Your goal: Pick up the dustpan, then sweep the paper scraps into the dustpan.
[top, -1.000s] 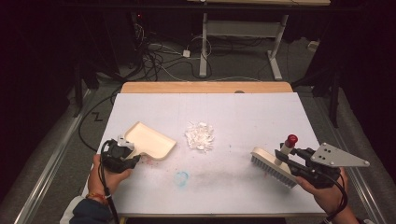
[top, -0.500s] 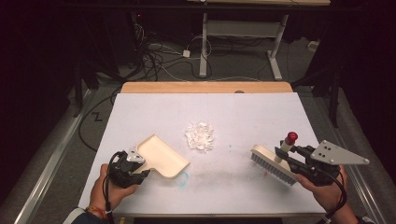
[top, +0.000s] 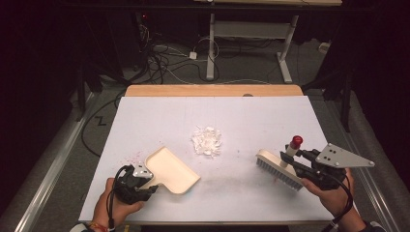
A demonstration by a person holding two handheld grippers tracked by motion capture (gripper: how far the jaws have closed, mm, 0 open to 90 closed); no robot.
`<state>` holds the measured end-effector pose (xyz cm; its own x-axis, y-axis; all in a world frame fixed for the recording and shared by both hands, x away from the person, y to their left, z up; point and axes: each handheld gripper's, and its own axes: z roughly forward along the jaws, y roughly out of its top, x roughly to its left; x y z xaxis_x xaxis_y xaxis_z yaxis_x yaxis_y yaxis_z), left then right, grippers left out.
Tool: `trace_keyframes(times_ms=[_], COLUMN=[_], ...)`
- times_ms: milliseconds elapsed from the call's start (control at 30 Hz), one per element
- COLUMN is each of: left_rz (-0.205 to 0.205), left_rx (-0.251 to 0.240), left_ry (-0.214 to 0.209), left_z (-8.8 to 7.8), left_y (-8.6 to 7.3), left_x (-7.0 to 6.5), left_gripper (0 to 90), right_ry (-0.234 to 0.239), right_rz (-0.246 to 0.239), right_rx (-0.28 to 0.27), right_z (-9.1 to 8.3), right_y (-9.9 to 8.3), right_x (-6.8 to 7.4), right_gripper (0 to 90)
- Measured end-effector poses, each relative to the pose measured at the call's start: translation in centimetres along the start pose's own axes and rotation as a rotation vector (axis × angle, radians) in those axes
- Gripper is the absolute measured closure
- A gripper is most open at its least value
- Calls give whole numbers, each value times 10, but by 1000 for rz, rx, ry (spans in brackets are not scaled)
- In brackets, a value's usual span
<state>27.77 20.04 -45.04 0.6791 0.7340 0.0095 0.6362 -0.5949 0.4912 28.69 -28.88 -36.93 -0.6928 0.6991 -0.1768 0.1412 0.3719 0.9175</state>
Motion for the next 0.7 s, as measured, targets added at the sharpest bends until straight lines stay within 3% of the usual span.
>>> trace_keyframes(times_ms=[267,433,533,700], left_rz=[6,29,29,37], left_rx=[9,33,33,40], left_ry=[-8,13,-2,-1], left_z=[5,10,12,17], left_y=[5,11,14,17], left_x=[-2,-6,-9,-10], left_gripper=[636,636,636,636], right_ry=[18,-8,-7,-46], right_rz=[13,-5,-2,-7], right_rx=[-20,-27,-41,-43], right_z=[17,35,49,68], right_y=[8,16,21,30], right_x=[-3,-7,-15,-26], right_gripper=[703,703,704,704])
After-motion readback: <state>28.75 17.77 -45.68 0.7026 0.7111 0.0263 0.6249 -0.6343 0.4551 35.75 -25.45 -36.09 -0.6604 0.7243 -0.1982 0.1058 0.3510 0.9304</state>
